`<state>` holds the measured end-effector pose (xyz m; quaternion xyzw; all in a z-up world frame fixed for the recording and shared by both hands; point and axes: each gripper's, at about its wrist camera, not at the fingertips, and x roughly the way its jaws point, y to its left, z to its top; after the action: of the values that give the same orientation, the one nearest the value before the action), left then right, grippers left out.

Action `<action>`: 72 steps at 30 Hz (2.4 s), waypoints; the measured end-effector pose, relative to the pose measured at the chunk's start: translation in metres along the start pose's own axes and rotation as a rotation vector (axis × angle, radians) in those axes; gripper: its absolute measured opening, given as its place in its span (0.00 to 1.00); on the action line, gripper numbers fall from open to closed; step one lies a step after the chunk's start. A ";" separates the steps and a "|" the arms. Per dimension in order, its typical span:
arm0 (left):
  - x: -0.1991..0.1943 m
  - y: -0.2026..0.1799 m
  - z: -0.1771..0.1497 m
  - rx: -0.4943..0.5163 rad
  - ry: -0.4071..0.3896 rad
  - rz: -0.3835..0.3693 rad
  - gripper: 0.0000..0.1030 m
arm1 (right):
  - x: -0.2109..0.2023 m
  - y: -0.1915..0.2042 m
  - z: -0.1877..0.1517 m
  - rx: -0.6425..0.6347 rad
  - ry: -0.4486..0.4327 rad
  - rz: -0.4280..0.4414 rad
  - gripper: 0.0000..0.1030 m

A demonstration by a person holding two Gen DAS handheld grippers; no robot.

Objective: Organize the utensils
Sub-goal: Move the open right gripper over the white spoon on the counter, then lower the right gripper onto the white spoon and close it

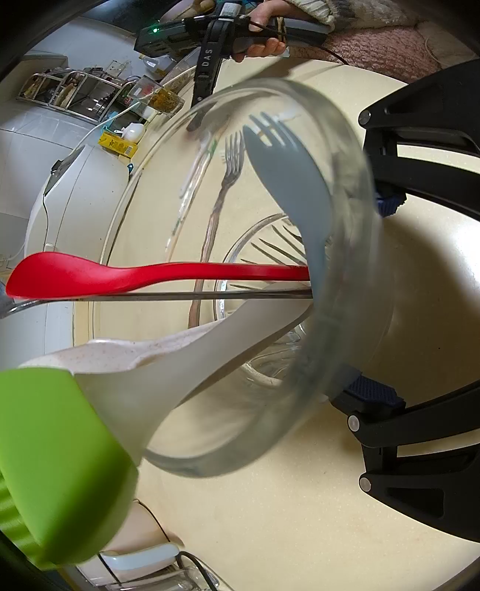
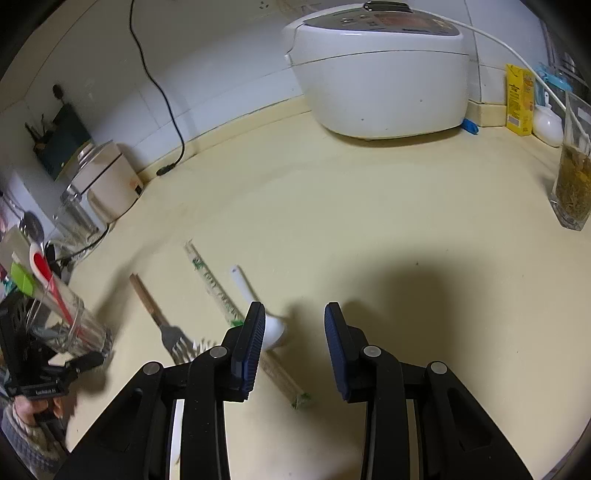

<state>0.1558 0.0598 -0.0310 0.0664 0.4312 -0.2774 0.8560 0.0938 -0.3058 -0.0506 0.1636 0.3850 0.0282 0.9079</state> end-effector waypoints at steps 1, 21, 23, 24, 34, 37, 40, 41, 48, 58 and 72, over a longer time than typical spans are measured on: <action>0.000 0.000 0.000 0.000 0.000 0.000 0.71 | 0.000 0.001 -0.002 -0.007 0.006 -0.003 0.33; -0.003 0.004 -0.002 -0.007 -0.003 -0.014 0.71 | 0.021 0.036 -0.010 -0.193 0.070 -0.087 0.33; -0.004 0.004 -0.002 -0.005 -0.003 -0.013 0.71 | 0.022 0.033 -0.010 -0.183 0.065 -0.080 0.33; -0.004 0.004 -0.001 -0.004 -0.002 -0.012 0.71 | 0.022 0.033 -0.010 -0.181 0.064 -0.078 0.33; -0.004 0.004 -0.001 -0.003 -0.002 -0.012 0.71 | 0.023 0.048 -0.016 -0.256 0.083 0.000 0.24; -0.004 0.003 0.000 -0.002 -0.001 -0.011 0.72 | 0.023 0.054 -0.019 -0.287 0.084 0.009 0.24; -0.004 0.004 0.000 -0.002 -0.001 -0.011 0.72 | 0.022 0.055 -0.018 -0.290 0.072 0.003 0.24; -0.004 0.004 0.000 -0.002 -0.001 -0.011 0.72 | 0.021 0.054 -0.018 -0.284 0.070 0.003 0.24; -0.004 0.003 0.000 -0.002 -0.001 -0.011 0.72 | 0.025 0.050 -0.016 -0.259 0.082 -0.005 0.24; -0.003 0.003 0.000 0.000 0.000 -0.009 0.72 | 0.025 0.048 -0.015 -0.252 0.084 0.009 0.24; -0.003 0.002 0.000 -0.001 0.000 -0.009 0.72 | -0.003 0.035 -0.004 -0.182 -0.057 0.045 0.23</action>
<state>0.1555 0.0631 -0.0289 0.0641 0.4316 -0.2809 0.8548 0.0917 -0.2719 -0.0402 0.0895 0.3509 0.0787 0.9288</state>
